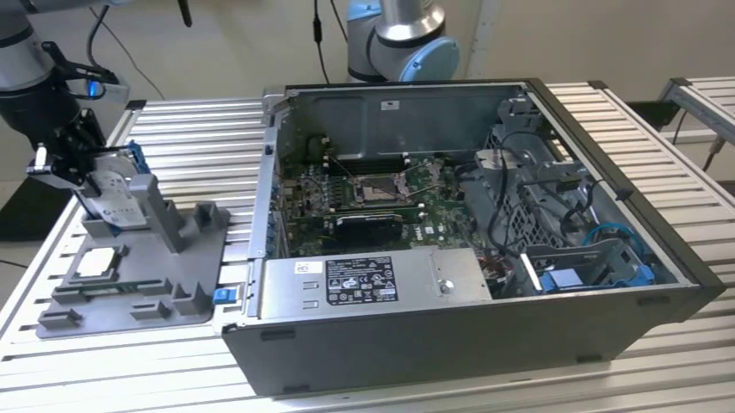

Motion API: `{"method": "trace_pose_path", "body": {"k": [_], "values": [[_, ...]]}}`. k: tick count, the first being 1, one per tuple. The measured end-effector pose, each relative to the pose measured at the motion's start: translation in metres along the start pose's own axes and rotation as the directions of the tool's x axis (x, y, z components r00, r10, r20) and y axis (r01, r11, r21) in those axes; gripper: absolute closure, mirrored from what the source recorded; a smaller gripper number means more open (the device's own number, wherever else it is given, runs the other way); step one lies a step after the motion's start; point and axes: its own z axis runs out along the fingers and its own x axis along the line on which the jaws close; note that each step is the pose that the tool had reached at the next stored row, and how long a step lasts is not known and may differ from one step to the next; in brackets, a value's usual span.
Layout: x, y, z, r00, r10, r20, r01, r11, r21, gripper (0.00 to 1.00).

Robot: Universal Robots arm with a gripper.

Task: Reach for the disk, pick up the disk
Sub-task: 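Pick up the disk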

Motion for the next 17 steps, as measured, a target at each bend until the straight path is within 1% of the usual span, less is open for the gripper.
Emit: {"method": "trace_pose_path", "body": {"k": [9, 17], "values": [[-0.0001, 0.0001, -0.0034, 1.0000, 0.000, 0.0014, 0.000, 1.0000, -0.0005, 1.00], [-0.0003, 0.0002, -0.0108, 1.0000, 0.000, 0.0012, 0.000, 1.0000, -0.0007, 1.00]]}}
